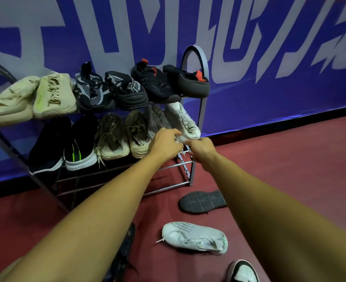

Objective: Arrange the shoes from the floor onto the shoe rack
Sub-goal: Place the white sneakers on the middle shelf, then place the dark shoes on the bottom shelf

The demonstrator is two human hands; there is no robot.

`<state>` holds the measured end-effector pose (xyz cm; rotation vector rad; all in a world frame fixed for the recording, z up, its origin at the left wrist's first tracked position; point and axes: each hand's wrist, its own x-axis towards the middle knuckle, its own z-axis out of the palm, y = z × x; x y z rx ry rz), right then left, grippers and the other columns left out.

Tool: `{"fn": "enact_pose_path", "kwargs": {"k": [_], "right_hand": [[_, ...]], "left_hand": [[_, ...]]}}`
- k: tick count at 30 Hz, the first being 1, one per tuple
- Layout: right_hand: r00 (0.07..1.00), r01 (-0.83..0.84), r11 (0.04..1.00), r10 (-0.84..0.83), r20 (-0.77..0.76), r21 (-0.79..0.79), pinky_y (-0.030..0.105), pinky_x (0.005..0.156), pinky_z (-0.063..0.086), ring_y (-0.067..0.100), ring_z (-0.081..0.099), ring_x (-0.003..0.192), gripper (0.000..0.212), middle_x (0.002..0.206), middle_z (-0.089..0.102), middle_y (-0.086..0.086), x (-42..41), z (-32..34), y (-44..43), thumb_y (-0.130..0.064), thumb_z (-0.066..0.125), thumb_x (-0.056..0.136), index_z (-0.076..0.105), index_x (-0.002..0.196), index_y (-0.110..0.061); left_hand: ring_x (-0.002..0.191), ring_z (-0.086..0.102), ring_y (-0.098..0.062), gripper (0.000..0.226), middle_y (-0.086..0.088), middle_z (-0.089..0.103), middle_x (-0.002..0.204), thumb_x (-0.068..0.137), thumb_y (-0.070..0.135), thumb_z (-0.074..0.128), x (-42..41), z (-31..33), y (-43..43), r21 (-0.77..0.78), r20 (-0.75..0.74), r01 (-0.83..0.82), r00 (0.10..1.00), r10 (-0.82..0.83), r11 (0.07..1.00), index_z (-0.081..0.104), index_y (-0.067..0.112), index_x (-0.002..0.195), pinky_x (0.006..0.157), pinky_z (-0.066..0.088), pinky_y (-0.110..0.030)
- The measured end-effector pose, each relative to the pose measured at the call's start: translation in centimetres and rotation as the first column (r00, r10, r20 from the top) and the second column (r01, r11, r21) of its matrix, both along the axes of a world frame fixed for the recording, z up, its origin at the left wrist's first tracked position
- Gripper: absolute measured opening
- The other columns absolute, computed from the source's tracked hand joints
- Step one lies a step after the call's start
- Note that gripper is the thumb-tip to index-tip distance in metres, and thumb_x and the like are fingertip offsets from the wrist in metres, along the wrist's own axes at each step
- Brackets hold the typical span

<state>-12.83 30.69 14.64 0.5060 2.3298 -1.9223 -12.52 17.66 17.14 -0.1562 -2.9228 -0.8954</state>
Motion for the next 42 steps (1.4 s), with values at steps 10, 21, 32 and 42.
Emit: {"fn": "enact_pose_path", "kwargs": {"k": [10, 21, 32, 42], "right_hand": [[0.949, -0.273, 0.742, 0.312, 0.045, 0.613, 0.028, 0.085, 0.045, 0.033, 0.06, 0.114, 0.036, 0.122, 0.067, 0.015, 4.8, 3.0, -1.3, -0.014, 0.056, 0.089, 0.065, 0.123, -0.009], [0.805, -0.586, 0.629, 0.52, 0.284, 0.51, 0.03, 0.065, 0.051, 0.032, 0.07, 0.086, 0.013, 0.081, 0.072, 0.015, 8.3, -7.3, -7.3, -0.022, 0.061, 0.087, 0.066, 0.08, -0.012], [0.512, -0.847, 0.316, 0.702, 0.496, 0.427, 0.035, 0.098, 0.044, 0.035, 0.058, 0.123, 0.04, 0.132, 0.063, 0.02, 12.4, -16.4, -15.9, -0.026, 0.049, 0.101, 0.056, 0.134, -0.004], [0.484, -0.871, 0.392, 0.589, 0.647, 0.295, 0.029, 0.073, 0.04, 0.035, 0.064, 0.112, 0.045, 0.122, 0.068, 0.021, 12.4, -25.4, -17.7, -0.036, 0.063, 0.09, 0.056, 0.122, -0.006]], "left_hand": [[0.111, 0.063, -0.024, 0.028, -0.008, 0.07, 0.115, 0.083, 0.022, 0.067, 4.3, 1.2, -4.5, -0.124, 0.121, 0.094, 0.99, -0.079, 0.988, 0.071, 0.02, 0.111, 0.092, 0.049, -0.029], [0.104, 0.064, -0.025, 0.035, -0.003, 0.068, 0.116, 0.083, 0.029, 0.065, 11.7, -4.4, -17.2, -0.361, 0.365, -0.081, 0.905, 0.221, 0.929, 0.066, 0.027, 0.118, 0.088, 0.052, -0.03], [0.113, 0.059, -0.03, 0.038, -0.006, 0.062, 0.124, 0.085, 0.028, 0.062, 15.7, -19.1, -20.9, -0.312, 0.616, -0.083, 0.741, 0.268, 0.946, 0.06, 0.025, 0.122, 0.095, 0.05, -0.037], [0.108, 0.059, -0.03, 0.039, -0.009, 0.062, 0.119, 0.085, 0.032, 0.063, 17.1, -28.2, -23.5, -0.29, 0.76, -0.036, 0.598, 0.253, 0.956, 0.051, 0.018, 0.121, 0.084, 0.048, -0.035]]}}
